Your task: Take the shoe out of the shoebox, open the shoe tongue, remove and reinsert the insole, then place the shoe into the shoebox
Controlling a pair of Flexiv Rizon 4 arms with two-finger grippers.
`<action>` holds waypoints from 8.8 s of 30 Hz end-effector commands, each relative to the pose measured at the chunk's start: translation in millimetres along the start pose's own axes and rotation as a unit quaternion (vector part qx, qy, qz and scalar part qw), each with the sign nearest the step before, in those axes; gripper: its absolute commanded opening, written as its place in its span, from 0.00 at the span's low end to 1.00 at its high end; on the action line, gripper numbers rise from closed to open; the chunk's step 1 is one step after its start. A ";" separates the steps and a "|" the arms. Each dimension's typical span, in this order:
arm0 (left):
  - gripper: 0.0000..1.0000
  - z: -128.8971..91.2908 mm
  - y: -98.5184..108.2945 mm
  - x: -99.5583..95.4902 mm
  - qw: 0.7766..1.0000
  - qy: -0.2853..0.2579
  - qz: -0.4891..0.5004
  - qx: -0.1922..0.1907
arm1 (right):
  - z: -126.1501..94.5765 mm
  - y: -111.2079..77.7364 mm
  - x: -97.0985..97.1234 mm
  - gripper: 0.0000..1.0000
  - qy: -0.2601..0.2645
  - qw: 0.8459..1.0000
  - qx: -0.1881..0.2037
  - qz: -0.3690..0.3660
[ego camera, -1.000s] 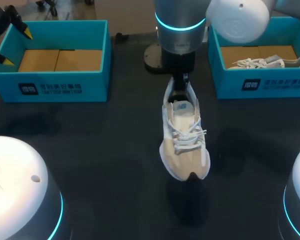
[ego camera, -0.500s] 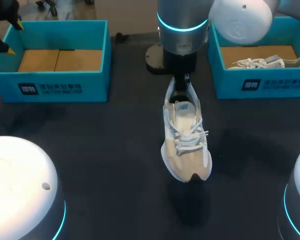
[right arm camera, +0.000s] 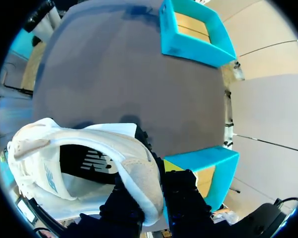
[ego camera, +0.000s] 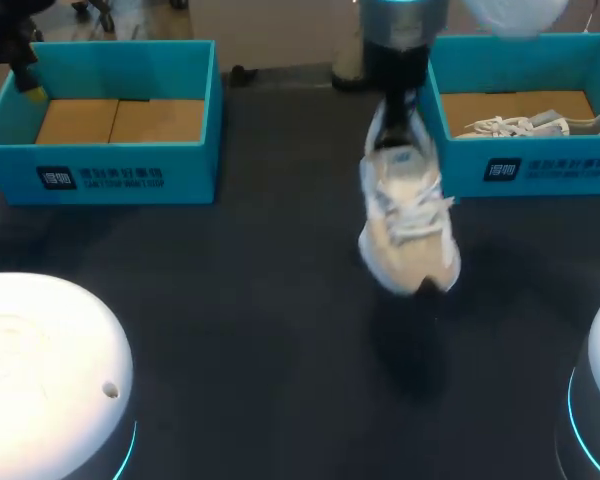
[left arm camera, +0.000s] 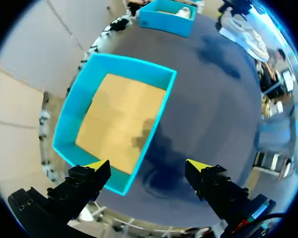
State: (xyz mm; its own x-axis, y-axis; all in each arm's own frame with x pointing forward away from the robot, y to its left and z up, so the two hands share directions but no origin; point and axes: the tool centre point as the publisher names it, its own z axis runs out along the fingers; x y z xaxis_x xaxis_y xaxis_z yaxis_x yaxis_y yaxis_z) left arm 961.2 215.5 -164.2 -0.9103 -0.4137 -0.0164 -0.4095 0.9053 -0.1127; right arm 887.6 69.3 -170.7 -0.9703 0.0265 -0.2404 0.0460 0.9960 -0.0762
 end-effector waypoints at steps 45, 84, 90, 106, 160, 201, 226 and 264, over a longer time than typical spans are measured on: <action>1.00 19.8 14.9 -27.6 0.846 0.016 -0.525 -0.087 | -24.0 -142.8 -151.5 0.00 -0.009 0.998 0.029 0.059; 1.00 19.8 14.9 -27.6 0.846 0.016 -0.525 -0.087 | -9.0 -269.5 -278.9 0.00 -0.047 0.996 0.035 0.066; 1.00 19.8 14.9 -27.6 0.846 0.016 -0.525 -0.087 | 6.8 -288.3 -312.7 0.00 -0.055 0.995 0.038 0.073; 1.00 19.8 14.9 -27.6 0.846 0.016 -0.525 -0.087 | 41.5 -347.4 -320.8 0.00 -0.046 0.898 0.075 0.432; 1.00 19.8 14.9 -27.6 0.846 0.016 -0.525 -0.087 | 113.2 -379.6 -250.0 0.00 -0.116 0.706 0.164 0.680; 1.00 19.8 14.9 -27.6 0.846 0.016 -0.525 -0.087 | 161.7 -377.7 -228.4 0.00 -0.106 0.652 0.177 0.730; 1.00 19.8 14.9 -27.6 0.846 0.016 -0.525 -0.087 | 173.4 -375.0 -229.3 0.00 -0.088 0.641 0.182 0.741; 1.00 19.8 14.9 -27.6 0.846 0.016 -0.525 -0.087 | 228.3 -389.9 -228.3 0.00 -0.055 0.638 0.188 0.745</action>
State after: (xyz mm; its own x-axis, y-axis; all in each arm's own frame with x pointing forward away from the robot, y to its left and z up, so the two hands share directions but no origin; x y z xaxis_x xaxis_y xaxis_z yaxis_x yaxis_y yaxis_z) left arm 982.0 238.3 -185.8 -0.0378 -0.9988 0.0326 -0.9941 0.0409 0.1002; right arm 1141.3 -344.4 -303.2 0.2394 0.8906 -0.3866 0.9709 -0.2196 0.0954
